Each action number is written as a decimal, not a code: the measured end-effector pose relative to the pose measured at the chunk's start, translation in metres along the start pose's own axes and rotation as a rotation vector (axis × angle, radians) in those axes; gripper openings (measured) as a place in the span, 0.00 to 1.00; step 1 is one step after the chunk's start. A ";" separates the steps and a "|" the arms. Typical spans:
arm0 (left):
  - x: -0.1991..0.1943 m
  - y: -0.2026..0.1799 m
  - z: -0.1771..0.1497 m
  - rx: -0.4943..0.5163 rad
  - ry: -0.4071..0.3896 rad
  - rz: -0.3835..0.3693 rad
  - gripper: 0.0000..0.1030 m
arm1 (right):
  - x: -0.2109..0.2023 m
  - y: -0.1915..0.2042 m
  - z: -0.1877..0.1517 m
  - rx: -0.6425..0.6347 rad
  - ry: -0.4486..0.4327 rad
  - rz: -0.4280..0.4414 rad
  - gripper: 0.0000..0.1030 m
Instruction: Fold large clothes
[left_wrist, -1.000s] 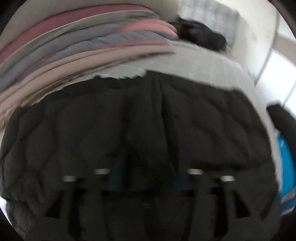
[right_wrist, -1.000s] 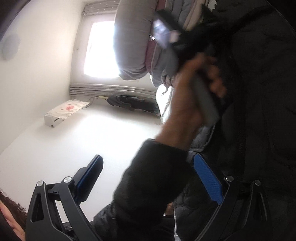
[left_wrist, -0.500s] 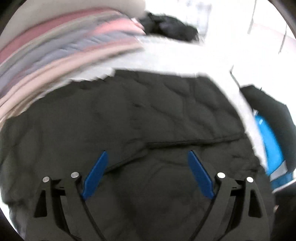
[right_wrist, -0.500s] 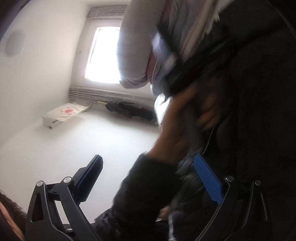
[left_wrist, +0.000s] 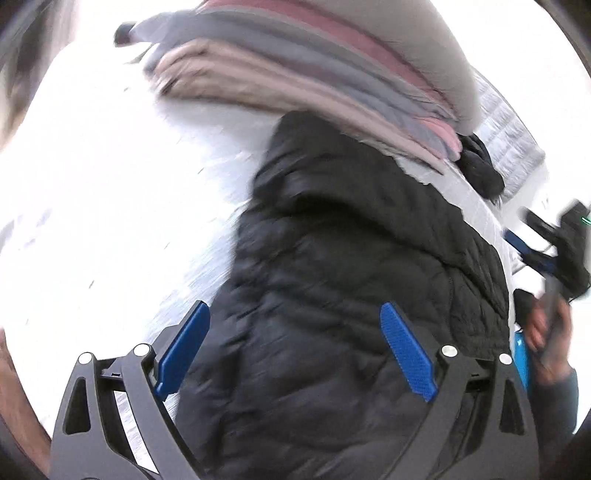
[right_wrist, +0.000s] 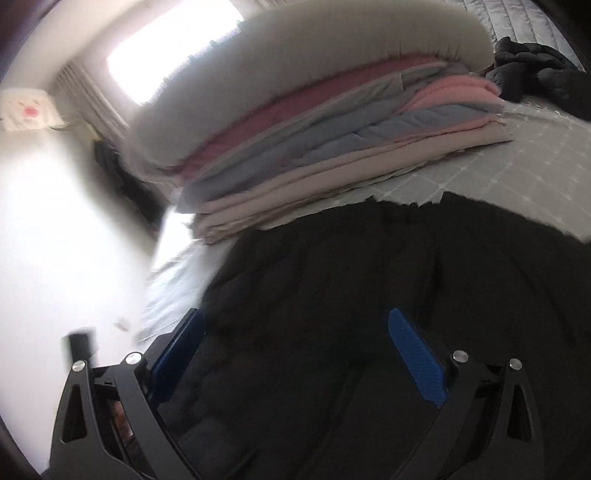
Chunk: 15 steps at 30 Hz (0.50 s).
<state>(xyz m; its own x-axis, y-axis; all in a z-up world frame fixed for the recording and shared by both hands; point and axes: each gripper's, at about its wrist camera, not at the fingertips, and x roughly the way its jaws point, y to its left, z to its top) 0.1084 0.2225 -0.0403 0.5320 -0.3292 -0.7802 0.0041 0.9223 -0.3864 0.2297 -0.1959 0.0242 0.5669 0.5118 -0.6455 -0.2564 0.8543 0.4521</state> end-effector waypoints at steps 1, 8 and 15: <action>0.000 0.005 0.000 -0.007 0.008 0.004 0.87 | 0.018 -0.008 0.007 0.002 0.014 -0.016 0.93; -0.026 0.031 -0.003 0.025 0.001 0.062 0.87 | 0.089 -0.110 -0.005 0.236 0.246 -0.154 0.93; -0.073 0.085 -0.055 -0.038 0.095 -0.026 0.87 | -0.109 -0.103 -0.082 0.152 0.123 0.096 0.93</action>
<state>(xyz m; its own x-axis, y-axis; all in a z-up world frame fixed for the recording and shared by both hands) 0.0237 0.3138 -0.0436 0.4497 -0.3721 -0.8120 -0.0167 0.9054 -0.4241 0.1298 -0.3321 -0.0025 0.4436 0.6050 -0.6613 -0.1780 0.7826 0.5965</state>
